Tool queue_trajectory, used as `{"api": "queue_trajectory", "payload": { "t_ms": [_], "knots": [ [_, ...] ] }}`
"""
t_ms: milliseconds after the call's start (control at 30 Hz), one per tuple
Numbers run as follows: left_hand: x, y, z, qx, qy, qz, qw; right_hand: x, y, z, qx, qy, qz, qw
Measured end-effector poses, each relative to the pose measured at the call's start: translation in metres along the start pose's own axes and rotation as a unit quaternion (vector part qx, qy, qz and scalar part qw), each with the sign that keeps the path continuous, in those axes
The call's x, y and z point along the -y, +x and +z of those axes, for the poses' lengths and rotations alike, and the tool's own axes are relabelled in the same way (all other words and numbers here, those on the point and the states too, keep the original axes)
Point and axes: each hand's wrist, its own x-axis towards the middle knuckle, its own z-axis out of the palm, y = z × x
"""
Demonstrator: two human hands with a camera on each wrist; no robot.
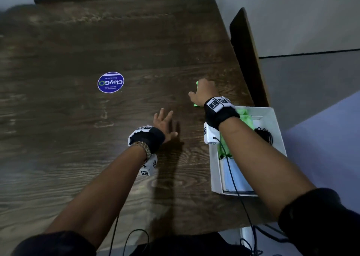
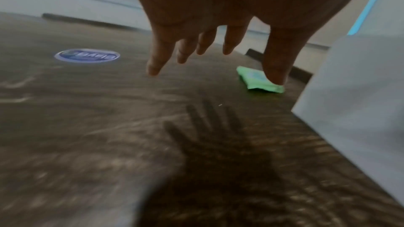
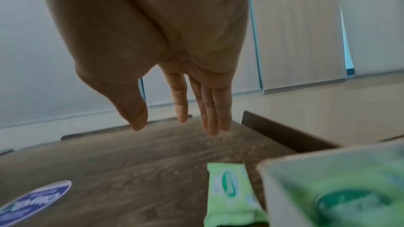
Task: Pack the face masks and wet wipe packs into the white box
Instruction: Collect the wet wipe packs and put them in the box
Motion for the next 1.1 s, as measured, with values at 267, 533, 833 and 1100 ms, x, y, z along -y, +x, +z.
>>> {"api": "queue_trajectory", "payload": {
  "t_ms": [267,533,833,1100],
  "knots": [
    [0.075,0.015,0.051,0.171,0.015,-0.097,0.980,0.005,0.068,0.099,0.026,-0.035,0.082,0.996],
    [0.073,0.017,0.050,0.182,0.011,-0.104,0.978,-0.020,0.122,0.116,-0.002,-0.089,0.202,0.975],
    [0.073,0.022,0.055,0.189,0.022,-0.102,0.976,-0.007,0.104,0.124,0.007,-0.009,0.190,0.982],
    [0.076,0.021,0.044,0.186,0.053,-0.110,0.975,0.009,0.044,0.041,0.033,0.324,0.159,0.932]
  ]
}}
